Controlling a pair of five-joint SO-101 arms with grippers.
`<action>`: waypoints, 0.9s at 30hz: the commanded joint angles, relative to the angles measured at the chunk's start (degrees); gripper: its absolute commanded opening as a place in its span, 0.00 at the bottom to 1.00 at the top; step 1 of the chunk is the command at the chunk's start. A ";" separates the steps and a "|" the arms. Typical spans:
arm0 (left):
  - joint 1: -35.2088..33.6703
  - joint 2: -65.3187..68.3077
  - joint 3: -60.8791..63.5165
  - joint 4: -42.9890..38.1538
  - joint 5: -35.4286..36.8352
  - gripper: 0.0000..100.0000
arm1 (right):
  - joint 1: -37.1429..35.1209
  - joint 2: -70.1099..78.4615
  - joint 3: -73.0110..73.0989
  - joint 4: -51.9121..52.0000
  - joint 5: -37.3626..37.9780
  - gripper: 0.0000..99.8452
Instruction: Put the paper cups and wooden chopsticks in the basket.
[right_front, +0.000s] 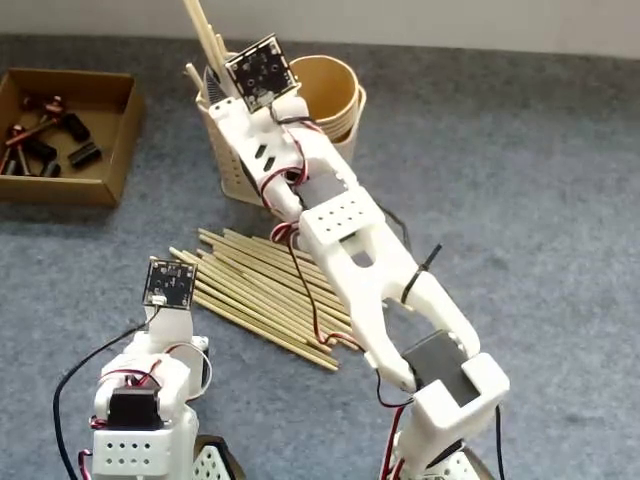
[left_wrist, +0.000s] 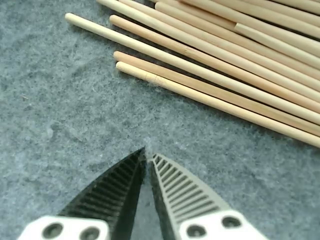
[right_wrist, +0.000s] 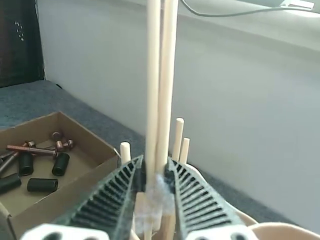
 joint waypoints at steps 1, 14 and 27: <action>0.31 -0.22 1.10 0.44 -0.26 0.01 | -0.13 -0.40 -1.71 3.30 -0.53 0.08; 0.31 -0.22 1.10 0.44 -0.26 0.01 | -0.40 -0.84 -1.89 4.62 -0.53 0.08; 0.31 -0.22 1.10 0.44 -0.26 0.01 | -3.56 -18.42 -0.66 18.51 -0.09 0.01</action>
